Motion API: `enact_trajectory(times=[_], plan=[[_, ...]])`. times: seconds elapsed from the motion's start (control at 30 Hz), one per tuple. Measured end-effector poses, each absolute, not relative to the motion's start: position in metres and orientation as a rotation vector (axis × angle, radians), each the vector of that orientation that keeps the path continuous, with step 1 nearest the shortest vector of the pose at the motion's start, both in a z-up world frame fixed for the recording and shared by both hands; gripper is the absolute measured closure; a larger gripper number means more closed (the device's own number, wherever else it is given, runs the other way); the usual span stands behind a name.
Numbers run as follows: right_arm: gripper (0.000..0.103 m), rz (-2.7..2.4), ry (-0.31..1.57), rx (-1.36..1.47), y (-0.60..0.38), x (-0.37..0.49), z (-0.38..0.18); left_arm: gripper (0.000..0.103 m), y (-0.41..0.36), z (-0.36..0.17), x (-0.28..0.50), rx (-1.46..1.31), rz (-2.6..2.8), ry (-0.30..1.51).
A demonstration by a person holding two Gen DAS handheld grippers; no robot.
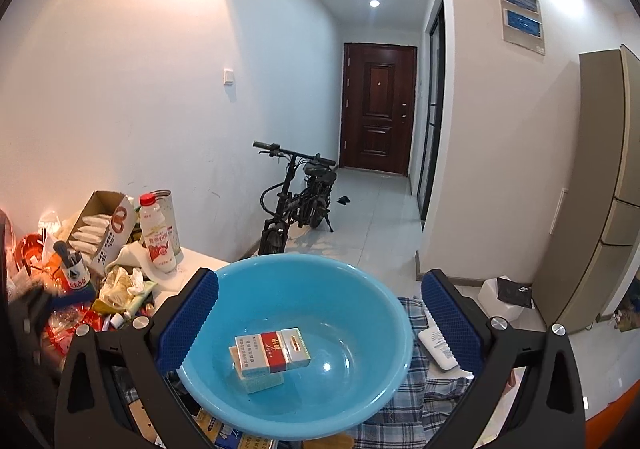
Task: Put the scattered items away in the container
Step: 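Open the left tool to drop the cigarette pack into the basin, then grasp the RAISON yogurt box with the left tool from the pile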
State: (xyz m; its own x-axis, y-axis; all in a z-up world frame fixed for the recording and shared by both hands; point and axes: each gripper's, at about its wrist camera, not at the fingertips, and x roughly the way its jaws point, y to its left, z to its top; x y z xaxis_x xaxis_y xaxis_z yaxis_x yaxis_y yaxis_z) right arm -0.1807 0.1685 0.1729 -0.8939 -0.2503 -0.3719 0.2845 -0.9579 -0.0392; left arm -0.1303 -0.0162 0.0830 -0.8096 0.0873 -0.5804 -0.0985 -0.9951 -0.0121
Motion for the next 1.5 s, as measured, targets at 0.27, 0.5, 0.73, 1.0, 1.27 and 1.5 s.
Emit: enact_trajectory(times=[0.27, 0.5, 0.73, 1.0, 1.27, 1.5], plan=[[0.000, -2.816, 0.068, 0.465, 0.189, -0.167, 0.187, 0.000, 0.010, 0.016, -0.098, -1.103, 2.806, 0.027], [0.000, -2.822, -0.020, 0.444, 0.212, -0.166, 0.192, 0.000, 0.014, -0.014, -0.091, -1.137, 2.814, 0.008], [0.000, -2.826, -0.091, 0.420, 0.230, -0.165, 0.194, 0.000, 0.010, -0.033, -0.096, -1.179, 2.778, -0.080], [0.000, -2.828, -0.152, 0.411, 0.243, -0.167, 0.194, 0.015, 0.020, -0.042, -0.096, -1.186, 2.775, -0.040], [0.000, -2.832, -0.188, 0.416, 0.251, -0.169, 0.193, 0.035, 0.023, -0.044, -0.094, -1.184, 2.760, -0.038], [0.000, -2.835, -0.172, 0.416, 0.246, -0.168, 0.191, 0.039, 0.013, -0.033, -0.087, -1.143, 2.777, -0.094]])
